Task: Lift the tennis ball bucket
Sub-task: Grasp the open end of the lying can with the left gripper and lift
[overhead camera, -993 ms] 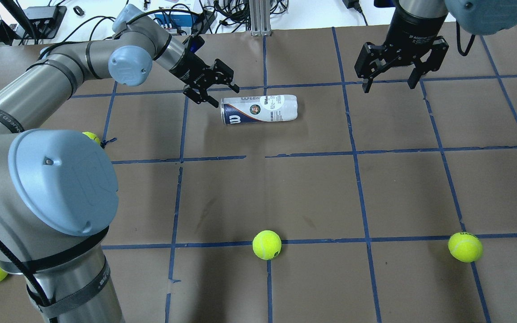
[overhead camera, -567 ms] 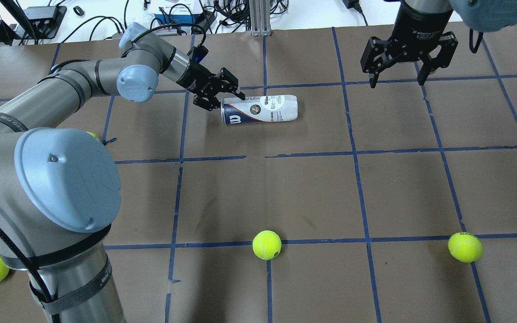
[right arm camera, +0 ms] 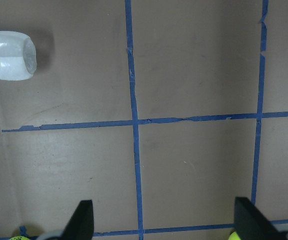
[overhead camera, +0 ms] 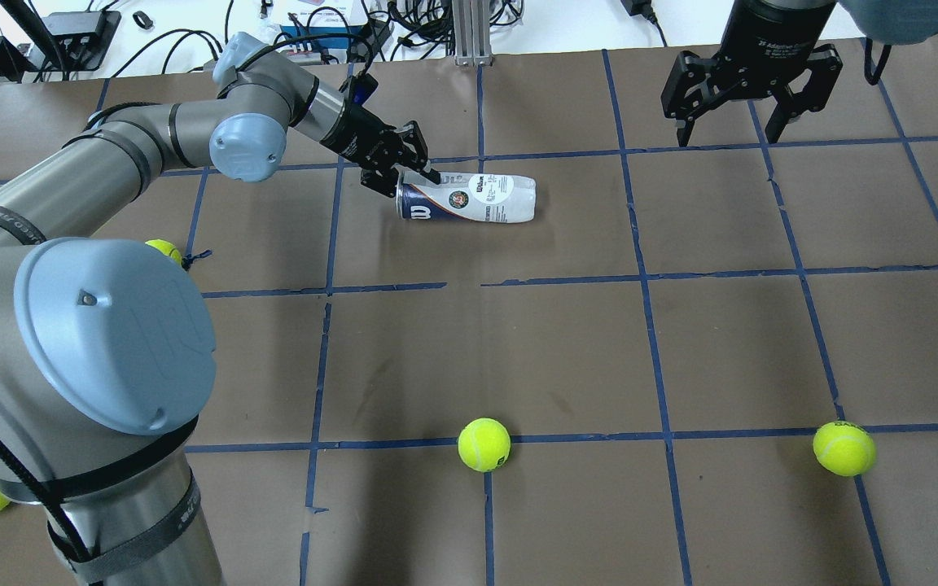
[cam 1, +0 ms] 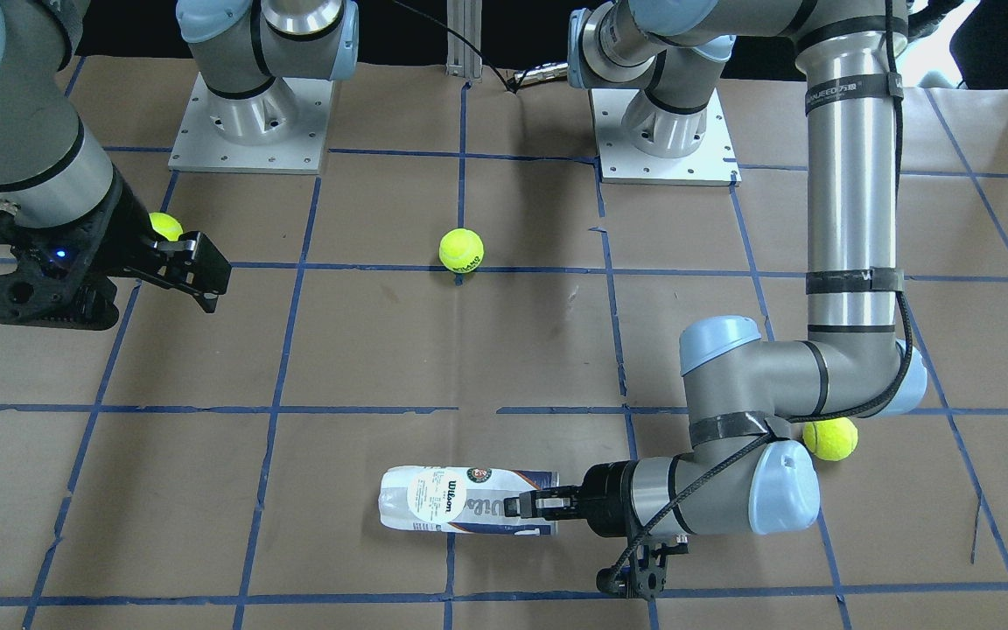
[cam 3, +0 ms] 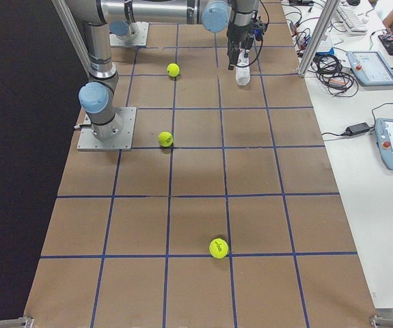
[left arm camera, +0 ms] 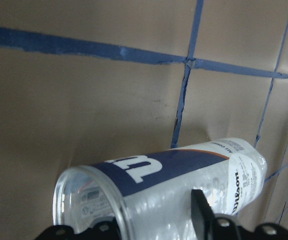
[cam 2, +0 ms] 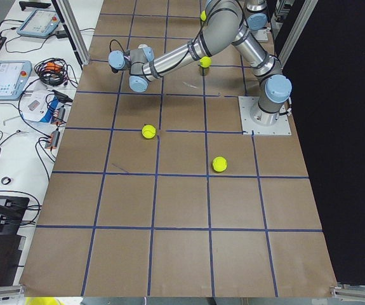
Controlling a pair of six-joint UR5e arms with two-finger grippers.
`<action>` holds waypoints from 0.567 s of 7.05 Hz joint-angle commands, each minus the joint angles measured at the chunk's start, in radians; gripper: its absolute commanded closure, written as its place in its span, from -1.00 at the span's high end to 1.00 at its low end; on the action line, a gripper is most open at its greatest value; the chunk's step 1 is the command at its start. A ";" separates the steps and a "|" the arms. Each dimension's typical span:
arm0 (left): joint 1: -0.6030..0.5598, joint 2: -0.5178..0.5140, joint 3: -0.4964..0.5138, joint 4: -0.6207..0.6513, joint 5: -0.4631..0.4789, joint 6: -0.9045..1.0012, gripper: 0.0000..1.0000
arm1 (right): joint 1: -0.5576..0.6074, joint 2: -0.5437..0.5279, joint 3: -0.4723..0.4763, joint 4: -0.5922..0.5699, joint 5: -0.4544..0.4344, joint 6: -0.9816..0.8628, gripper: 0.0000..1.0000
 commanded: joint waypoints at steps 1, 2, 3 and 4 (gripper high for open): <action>-0.008 0.079 0.004 -0.009 0.000 -0.101 -0.91 | 0.004 -0.002 0.001 0.000 0.001 0.033 1.00; -0.019 0.117 0.004 -0.018 0.000 -0.133 -0.97 | 0.005 -0.002 0.001 0.001 0.002 0.045 1.00; -0.047 0.161 0.010 -0.016 0.014 -0.196 -0.97 | 0.004 -0.002 0.003 0.001 0.002 0.044 1.00; -0.062 0.218 0.016 -0.018 0.154 -0.228 -0.97 | 0.004 -0.002 0.003 0.001 0.004 0.044 1.00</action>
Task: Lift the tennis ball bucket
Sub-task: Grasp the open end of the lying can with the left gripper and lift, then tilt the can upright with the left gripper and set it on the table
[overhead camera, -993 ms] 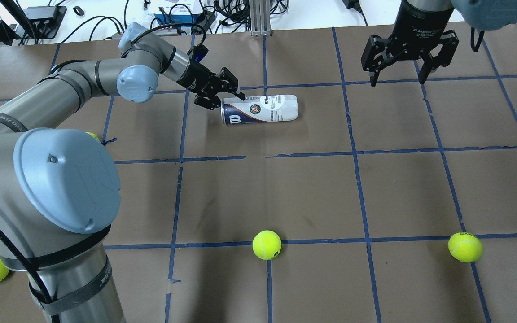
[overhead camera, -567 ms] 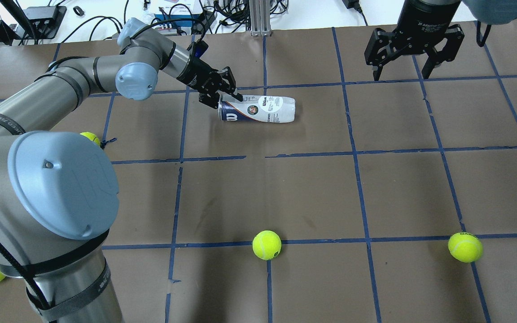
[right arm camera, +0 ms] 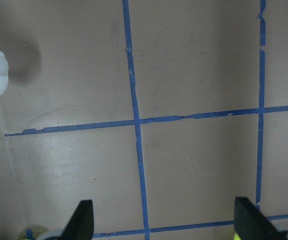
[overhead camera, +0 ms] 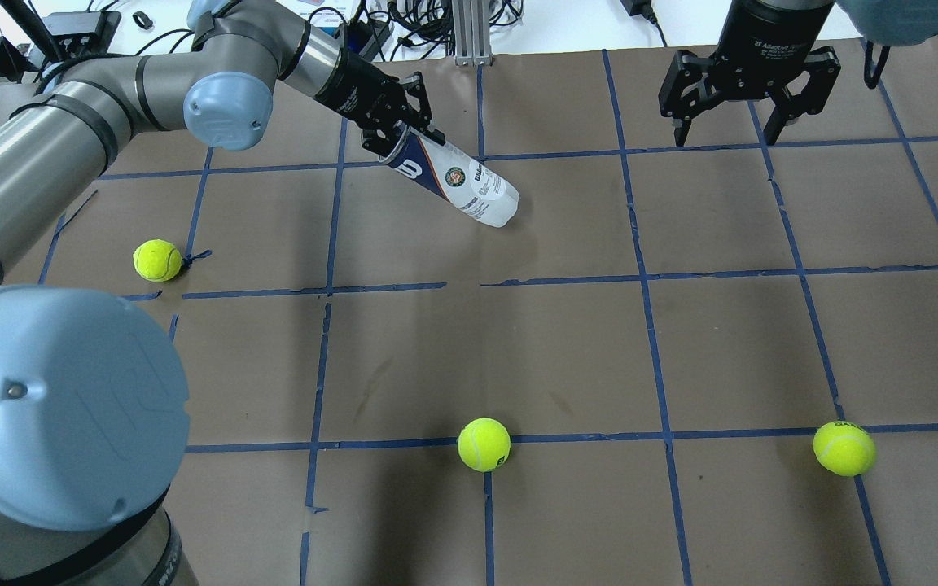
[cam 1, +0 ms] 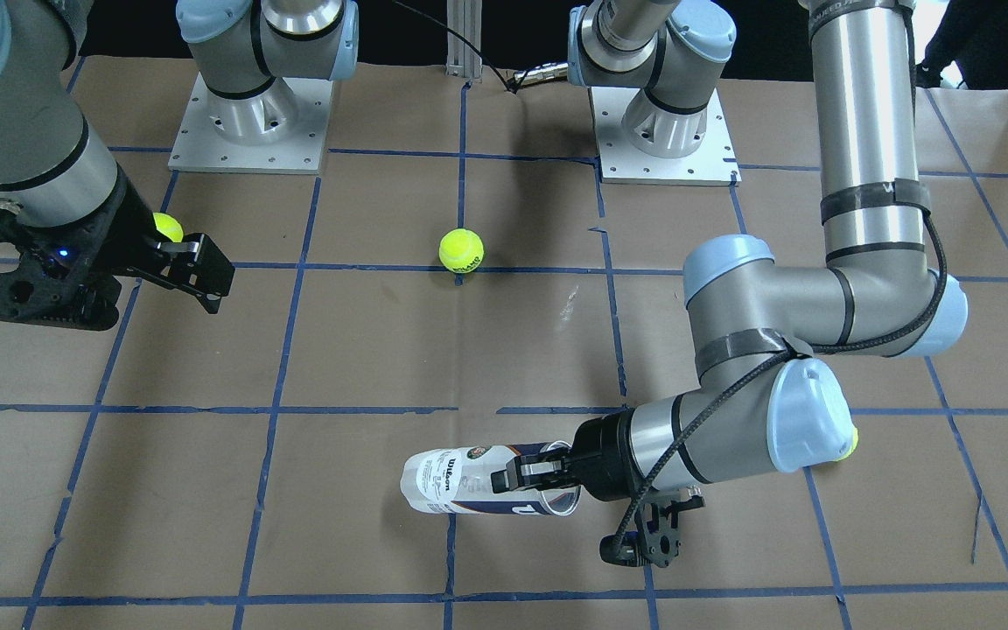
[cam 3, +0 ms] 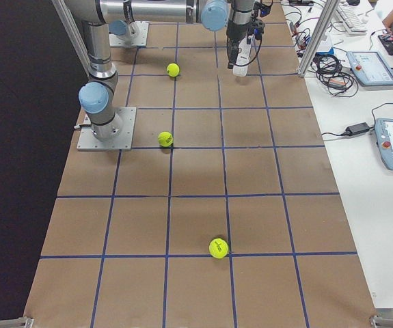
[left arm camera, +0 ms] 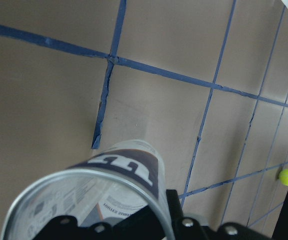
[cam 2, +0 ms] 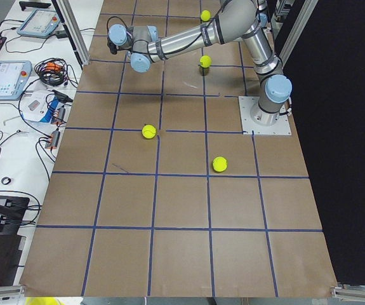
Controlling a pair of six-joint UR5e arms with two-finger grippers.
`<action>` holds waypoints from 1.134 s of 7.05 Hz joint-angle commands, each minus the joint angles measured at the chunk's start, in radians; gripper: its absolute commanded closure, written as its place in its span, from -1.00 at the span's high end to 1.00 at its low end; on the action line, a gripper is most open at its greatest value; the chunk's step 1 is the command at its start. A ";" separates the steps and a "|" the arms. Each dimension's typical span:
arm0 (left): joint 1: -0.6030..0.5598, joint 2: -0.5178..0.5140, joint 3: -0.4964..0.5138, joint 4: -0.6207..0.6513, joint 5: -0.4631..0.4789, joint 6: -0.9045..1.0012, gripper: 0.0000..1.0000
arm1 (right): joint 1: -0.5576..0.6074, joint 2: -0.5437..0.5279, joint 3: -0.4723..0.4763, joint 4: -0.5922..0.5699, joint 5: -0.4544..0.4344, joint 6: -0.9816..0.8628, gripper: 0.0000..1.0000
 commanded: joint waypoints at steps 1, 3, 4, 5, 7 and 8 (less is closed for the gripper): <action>-0.050 0.091 0.008 0.000 0.224 -0.050 -0.97 | 0.000 0.002 0.001 -0.001 0.003 -0.003 1.00; -0.125 0.137 0.061 -0.005 0.477 -0.033 -0.96 | 0.000 0.000 -0.001 -0.001 0.003 -0.006 1.00; -0.151 0.123 0.067 -0.005 0.614 0.006 -0.96 | 0.000 0.000 -0.004 -0.001 0.004 -0.007 1.00; -0.191 0.114 0.071 0.019 0.721 0.143 -0.96 | 0.000 0.000 -0.006 -0.001 0.004 -0.009 1.00; -0.210 0.086 0.052 0.079 0.803 0.302 -0.96 | -0.002 0.000 -0.003 -0.001 0.004 -0.009 1.00; -0.212 0.079 0.034 0.092 0.801 0.324 -0.96 | -0.002 0.000 -0.002 -0.001 0.004 -0.009 1.00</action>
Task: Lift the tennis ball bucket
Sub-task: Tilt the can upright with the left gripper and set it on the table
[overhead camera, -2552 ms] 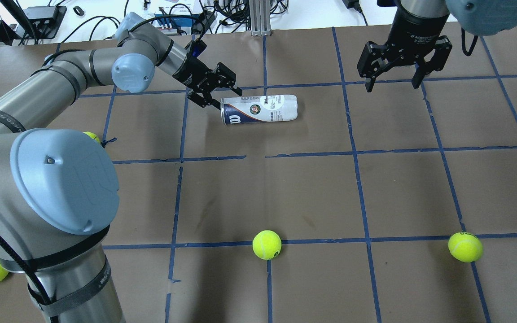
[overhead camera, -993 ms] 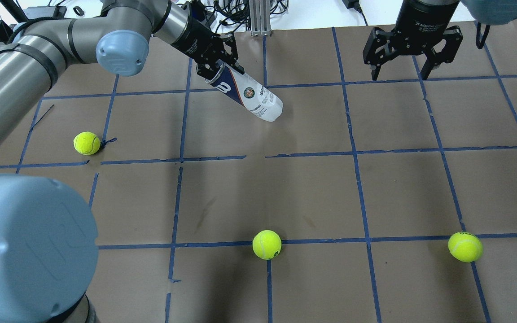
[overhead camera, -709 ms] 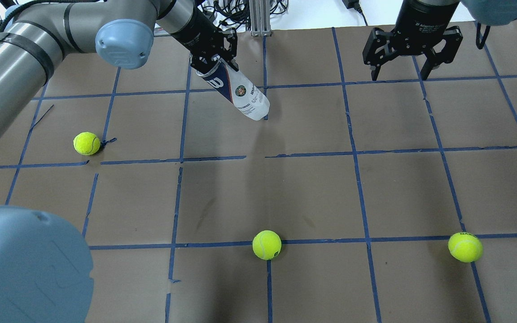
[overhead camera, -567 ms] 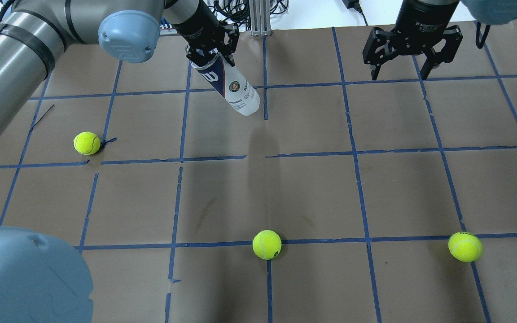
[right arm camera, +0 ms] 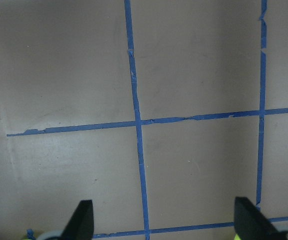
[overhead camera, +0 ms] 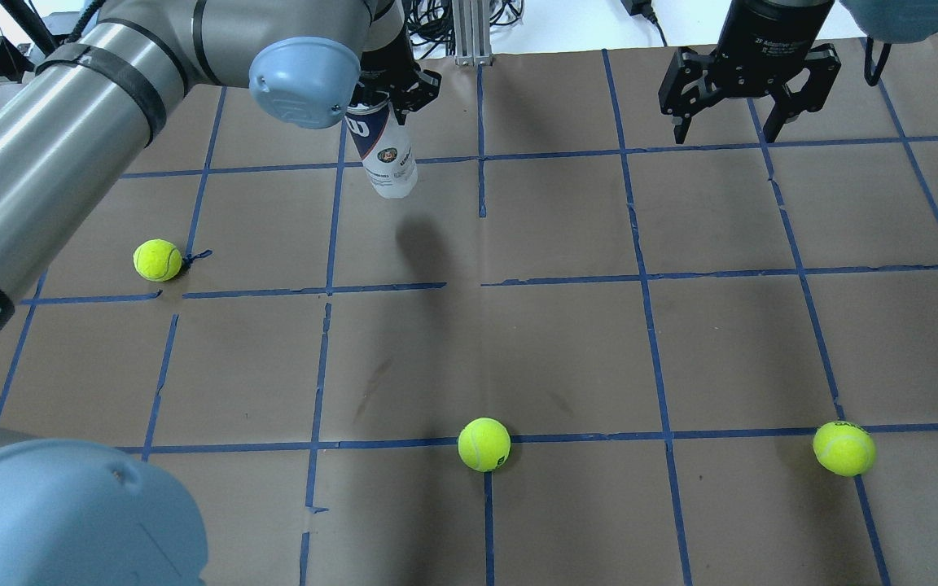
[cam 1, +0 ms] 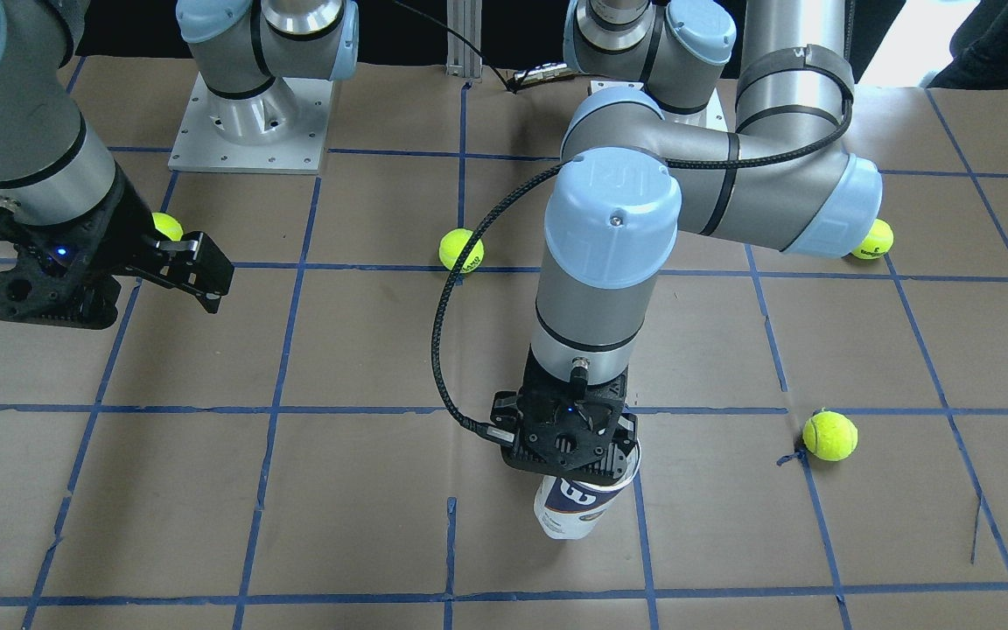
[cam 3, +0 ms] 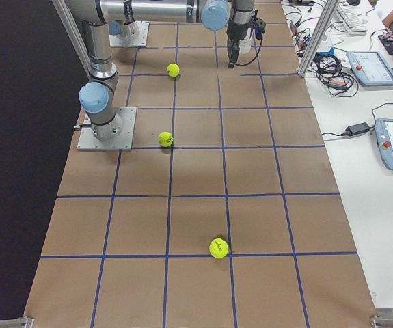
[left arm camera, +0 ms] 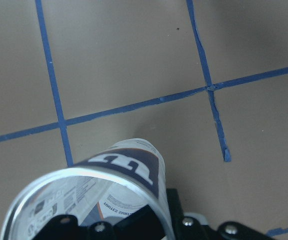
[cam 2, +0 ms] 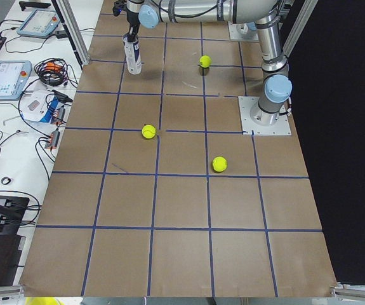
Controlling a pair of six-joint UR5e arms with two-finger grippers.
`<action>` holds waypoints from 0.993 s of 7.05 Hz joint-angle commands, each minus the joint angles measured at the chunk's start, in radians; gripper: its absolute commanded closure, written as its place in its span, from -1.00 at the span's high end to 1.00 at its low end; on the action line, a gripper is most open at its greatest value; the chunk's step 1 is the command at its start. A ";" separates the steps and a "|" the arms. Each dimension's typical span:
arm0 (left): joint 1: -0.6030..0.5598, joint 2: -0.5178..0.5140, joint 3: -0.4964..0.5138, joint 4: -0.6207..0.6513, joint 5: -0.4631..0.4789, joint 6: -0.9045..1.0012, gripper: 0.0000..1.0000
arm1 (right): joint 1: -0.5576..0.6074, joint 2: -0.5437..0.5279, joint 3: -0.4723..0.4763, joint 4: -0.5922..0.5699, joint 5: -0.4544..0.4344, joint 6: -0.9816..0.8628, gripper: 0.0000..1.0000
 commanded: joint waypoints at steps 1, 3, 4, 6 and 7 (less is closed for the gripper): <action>-0.017 -0.024 -0.019 0.022 0.022 0.074 -0.93 | 0.000 0.002 0.004 0.000 0.000 0.000 1.00; -0.042 -0.035 -0.021 0.018 0.019 0.112 -0.82 | -0.002 0.002 0.005 0.000 0.002 0.000 1.00; -0.043 -0.052 -0.019 0.024 0.019 0.126 -0.81 | -0.002 0.002 0.005 0.000 0.002 0.000 1.00; -0.043 -0.052 -0.018 0.024 -0.018 0.131 0.06 | 0.000 0.002 0.005 0.000 0.002 0.001 1.00; -0.042 -0.048 -0.015 0.024 -0.018 0.131 0.47 | 0.000 0.002 0.005 0.000 0.002 0.001 1.00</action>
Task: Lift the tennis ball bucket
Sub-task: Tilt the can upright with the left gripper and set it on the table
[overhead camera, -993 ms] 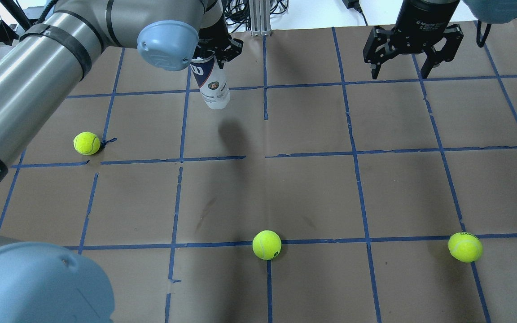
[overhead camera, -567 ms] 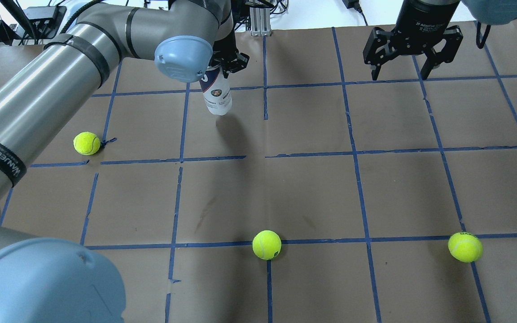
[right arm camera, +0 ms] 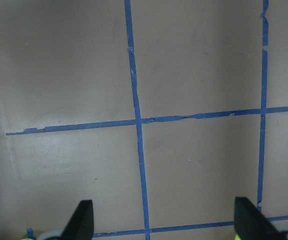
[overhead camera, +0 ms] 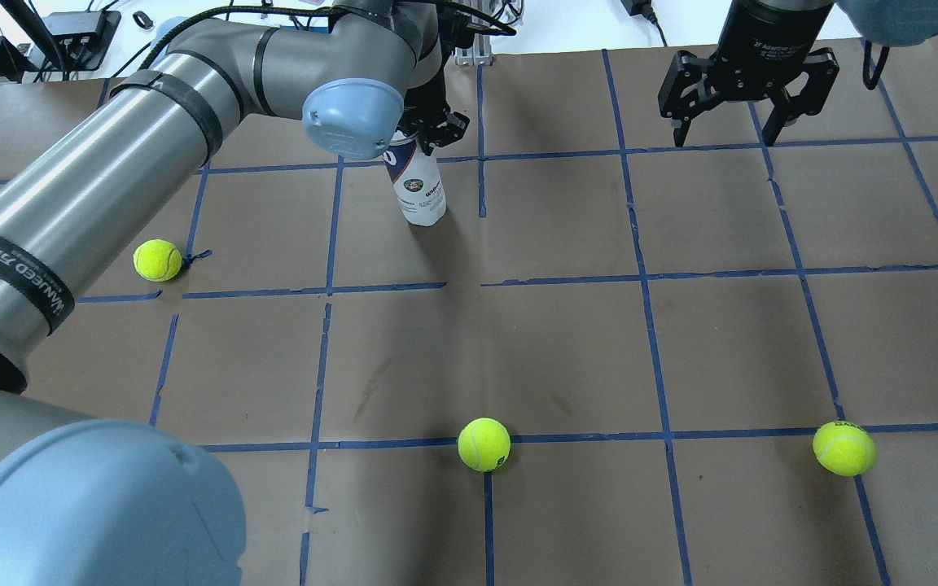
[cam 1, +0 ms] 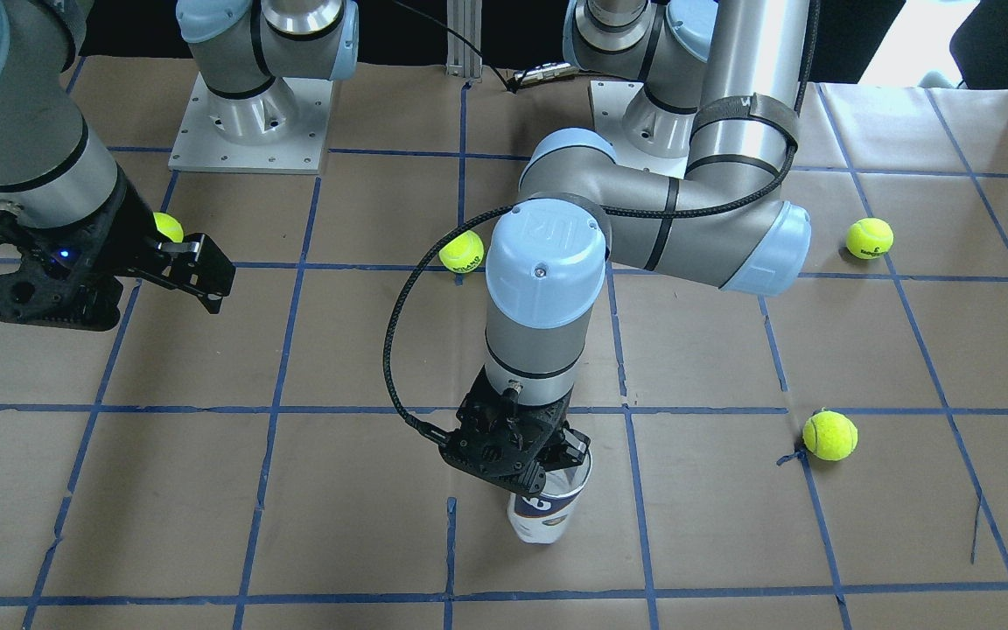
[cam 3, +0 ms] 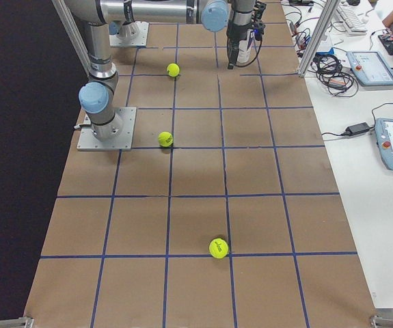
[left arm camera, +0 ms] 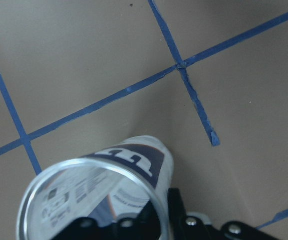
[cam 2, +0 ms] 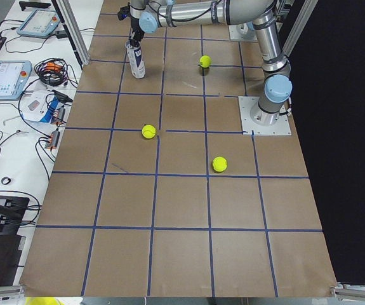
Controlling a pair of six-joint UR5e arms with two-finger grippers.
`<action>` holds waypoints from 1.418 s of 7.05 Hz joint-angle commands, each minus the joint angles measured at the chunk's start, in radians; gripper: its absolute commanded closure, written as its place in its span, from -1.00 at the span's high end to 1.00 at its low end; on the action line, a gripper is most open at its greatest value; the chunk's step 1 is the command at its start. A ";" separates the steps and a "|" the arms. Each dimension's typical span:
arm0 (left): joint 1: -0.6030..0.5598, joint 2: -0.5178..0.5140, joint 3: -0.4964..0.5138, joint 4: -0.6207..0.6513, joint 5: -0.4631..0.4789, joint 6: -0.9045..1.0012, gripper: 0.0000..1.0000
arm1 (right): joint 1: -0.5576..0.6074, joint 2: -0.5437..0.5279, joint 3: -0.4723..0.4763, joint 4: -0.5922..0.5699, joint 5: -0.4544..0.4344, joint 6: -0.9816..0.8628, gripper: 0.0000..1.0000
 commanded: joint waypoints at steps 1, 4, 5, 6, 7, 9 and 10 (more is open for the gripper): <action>0.001 0.003 0.008 0.001 -0.005 0.003 0.66 | 0.000 0.000 0.000 0.000 0.000 0.001 1.00; 0.047 0.096 -0.004 -0.042 -0.026 0.001 0.98 | -0.003 -0.002 0.000 0.000 0.000 0.001 1.00; 0.090 0.137 -0.009 -0.076 -0.023 0.001 0.96 | -0.003 0.000 0.000 0.000 0.000 0.001 1.00; 0.122 0.180 -0.013 -0.144 -0.023 -0.002 0.96 | -0.003 0.000 0.002 0.000 0.000 0.001 1.00; 0.154 0.237 -0.028 -0.235 -0.024 -0.017 0.96 | -0.003 0.000 0.002 0.000 0.000 -0.001 1.00; 0.185 0.347 -0.135 -0.280 -0.025 -0.097 0.97 | -0.004 0.000 0.003 0.000 -0.001 -0.001 1.00; 0.187 0.395 -0.175 -0.335 -0.029 -0.181 0.98 | -0.004 0.000 0.005 0.000 0.000 -0.001 1.00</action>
